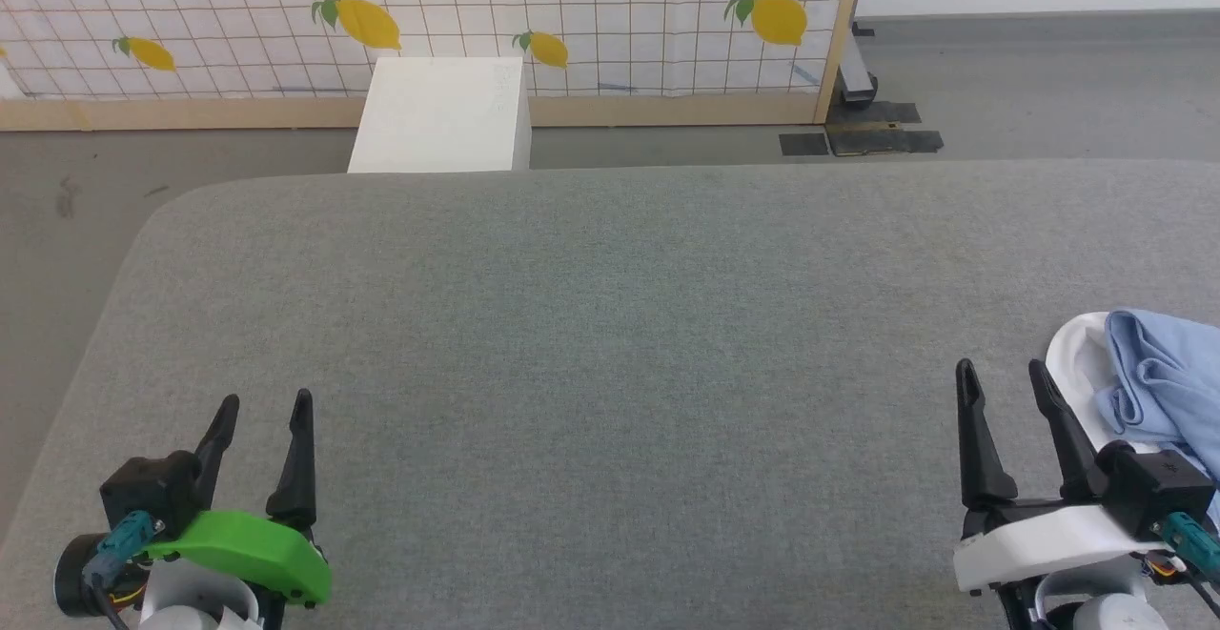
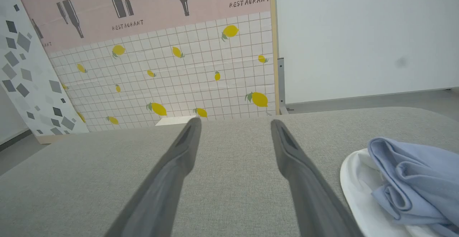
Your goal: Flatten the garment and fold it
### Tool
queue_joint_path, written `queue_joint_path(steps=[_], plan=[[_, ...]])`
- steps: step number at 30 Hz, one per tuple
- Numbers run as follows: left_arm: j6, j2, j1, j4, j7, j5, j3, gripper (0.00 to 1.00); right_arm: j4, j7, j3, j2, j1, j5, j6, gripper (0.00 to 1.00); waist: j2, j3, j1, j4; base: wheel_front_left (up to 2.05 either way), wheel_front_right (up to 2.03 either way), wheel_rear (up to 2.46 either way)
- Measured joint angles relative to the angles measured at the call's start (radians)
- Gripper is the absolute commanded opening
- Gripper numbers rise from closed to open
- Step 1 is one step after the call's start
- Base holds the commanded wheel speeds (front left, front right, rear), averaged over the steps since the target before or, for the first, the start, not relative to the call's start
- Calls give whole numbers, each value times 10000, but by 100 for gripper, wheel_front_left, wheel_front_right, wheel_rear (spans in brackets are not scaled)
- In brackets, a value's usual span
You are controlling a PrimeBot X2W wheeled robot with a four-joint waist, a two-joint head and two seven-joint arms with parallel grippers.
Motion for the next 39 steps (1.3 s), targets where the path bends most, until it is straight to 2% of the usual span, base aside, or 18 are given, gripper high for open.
queue_joint_path(steps=[39], plan=[[82, 2, -17, 217, -12, -163, -251, 100, 174, 4, -81, 0, 3, 38, 0, 100, 0, -42, 1, -37, 0, 0, 0]])
